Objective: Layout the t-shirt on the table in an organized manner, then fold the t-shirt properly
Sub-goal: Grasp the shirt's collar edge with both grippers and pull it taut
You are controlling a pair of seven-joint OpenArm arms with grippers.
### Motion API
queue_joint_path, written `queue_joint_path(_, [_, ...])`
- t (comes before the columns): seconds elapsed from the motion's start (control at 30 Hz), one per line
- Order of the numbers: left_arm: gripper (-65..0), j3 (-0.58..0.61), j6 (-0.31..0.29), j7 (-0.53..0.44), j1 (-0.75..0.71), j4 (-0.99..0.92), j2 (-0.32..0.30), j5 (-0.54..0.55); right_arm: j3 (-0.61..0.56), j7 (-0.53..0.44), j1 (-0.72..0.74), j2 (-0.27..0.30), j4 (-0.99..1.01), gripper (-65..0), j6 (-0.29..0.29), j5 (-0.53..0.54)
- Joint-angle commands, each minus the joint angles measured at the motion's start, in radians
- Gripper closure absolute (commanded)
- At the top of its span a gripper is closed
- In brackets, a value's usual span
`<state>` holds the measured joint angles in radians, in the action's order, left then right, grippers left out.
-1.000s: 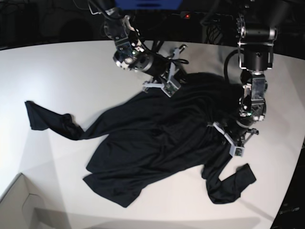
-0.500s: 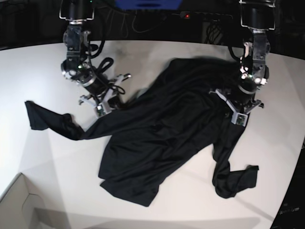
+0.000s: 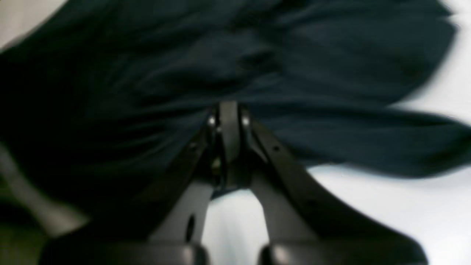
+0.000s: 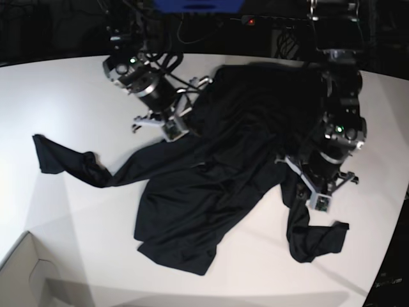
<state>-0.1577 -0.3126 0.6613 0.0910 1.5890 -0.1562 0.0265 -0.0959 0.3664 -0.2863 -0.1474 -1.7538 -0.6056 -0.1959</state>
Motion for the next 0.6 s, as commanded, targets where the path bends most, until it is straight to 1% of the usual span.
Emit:
queue_joint_path(0.0, [-7.0, 0.03, 0.0, -0.008, 0.039, -0.026, 0.017, 0.0, -0.032, -0.022, 0.003, -0.001, -0.013, 0.0, -0.001, 0.019])
queue_joint_path(0.1, [-7.0, 0.093, 0.0, -0.01, 0.152, -0.204, 0.031, 0.0, -0.138, 0.0, 0.006, -0.002, 0.033, 0.0, 0.003, 0.019])
queue_joint_path(0.2, [-6.9, 0.151, 0.0, -0.011, 0.217, -0.335, 0.034, 0.008, -0.209, -0.004, 0.003, -0.002, 0.07, 0.0, 0.003, 0.017])
queue_joint_path(0.27, [-6.8, 0.175, 0.0, -0.035, 0.249, -0.405, 0.034, 0.008, -0.236, -0.005, 0.006, -0.002, 0.102, 0.0, 0.003, 0.019])
queue_joint_path(0.3, [-6.8, 0.185, 0.0, -0.065, 0.264, -0.448, 0.034, 0.008, -0.25, -0.008, 0.011, -0.002, 0.133, 0.0, 0.003, 0.019])
queue_joint_path(0.37, [-6.8, 0.186, 0.002, -0.12, 0.275, -0.508, 0.034, 0.0, -0.264, -0.011, 0.032, -0.01, 0.185, 0.0, 0.003, 0.017])
queue_joint_path(0.47, [-6.8, 0.186, 0.002, -0.17, 0.28, -0.6, 0.022, 0.0, -0.258, -0.011, 0.06, -0.01, 0.272, 0.0, 0.003, 0.016])
queue_joint_path(0.57, [-6.8, 0.186, 0.002, -0.212, 0.286, -0.674, -0.001, 0.0, -0.196, -0.011, 0.094, 0.015, 0.325, 0.0, 0.003, 0.017])
